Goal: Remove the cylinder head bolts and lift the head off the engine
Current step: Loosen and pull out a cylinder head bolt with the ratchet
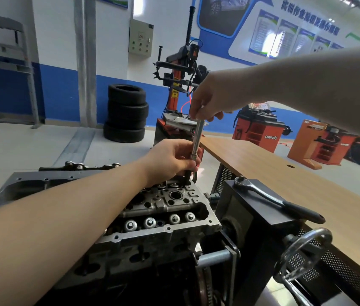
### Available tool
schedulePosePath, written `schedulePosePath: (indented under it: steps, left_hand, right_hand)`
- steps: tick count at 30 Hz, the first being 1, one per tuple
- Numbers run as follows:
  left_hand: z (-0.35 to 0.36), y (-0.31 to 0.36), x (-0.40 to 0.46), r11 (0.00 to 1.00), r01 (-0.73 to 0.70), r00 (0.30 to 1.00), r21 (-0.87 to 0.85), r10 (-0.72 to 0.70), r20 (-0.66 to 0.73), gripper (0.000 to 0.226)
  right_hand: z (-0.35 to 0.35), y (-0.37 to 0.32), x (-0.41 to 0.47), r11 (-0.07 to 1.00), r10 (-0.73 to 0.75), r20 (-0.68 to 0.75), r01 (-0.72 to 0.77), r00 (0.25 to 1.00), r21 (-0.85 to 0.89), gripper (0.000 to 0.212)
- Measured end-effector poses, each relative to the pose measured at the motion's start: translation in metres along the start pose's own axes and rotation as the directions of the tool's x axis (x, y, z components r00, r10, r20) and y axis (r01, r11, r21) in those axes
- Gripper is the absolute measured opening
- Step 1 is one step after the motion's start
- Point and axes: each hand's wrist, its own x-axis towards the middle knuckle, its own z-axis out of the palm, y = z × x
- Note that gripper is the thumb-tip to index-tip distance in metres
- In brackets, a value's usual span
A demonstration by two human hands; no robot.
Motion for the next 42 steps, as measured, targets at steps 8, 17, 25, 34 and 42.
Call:
schedulePosePath:
  steps: [8,17,25,34,42]
  left_hand:
    - [0.001,0.000,0.002,1.000,-0.009,0.994,0.004,0.009,-0.106,0.035]
    - [-0.001,0.000,0.003,0.998,0.021,0.999,-0.055,-0.020,0.025,0.027]
    - [0.008,-0.003,0.008,0.966,-0.033,0.968,0.255,0.094,-0.231,0.030]
    - [0.003,-0.005,0.004,0.998,-0.006,1.000,0.070,0.007,-0.010,0.028]
    - [0.006,-0.001,0.005,0.978,-0.018,0.995,0.207,0.038,-0.095,0.036]
  right_hand:
    - [0.012,0.001,0.003,0.998,0.045,-0.082,-0.049,0.996,-0.046,0.039]
    - [0.014,0.010,0.001,0.998,-0.068,-0.090,0.066,0.994,-0.024,0.020]
    - [0.007,-0.001,-0.003,0.999,-0.038,-0.065,0.037,0.997,-0.014,0.018]
    - [0.000,-0.003,0.003,0.995,-0.035,-0.033,0.031,0.999,-0.092,0.013]
    - [0.004,0.001,0.005,0.990,0.143,-0.063,-0.143,0.988,0.004,0.051]
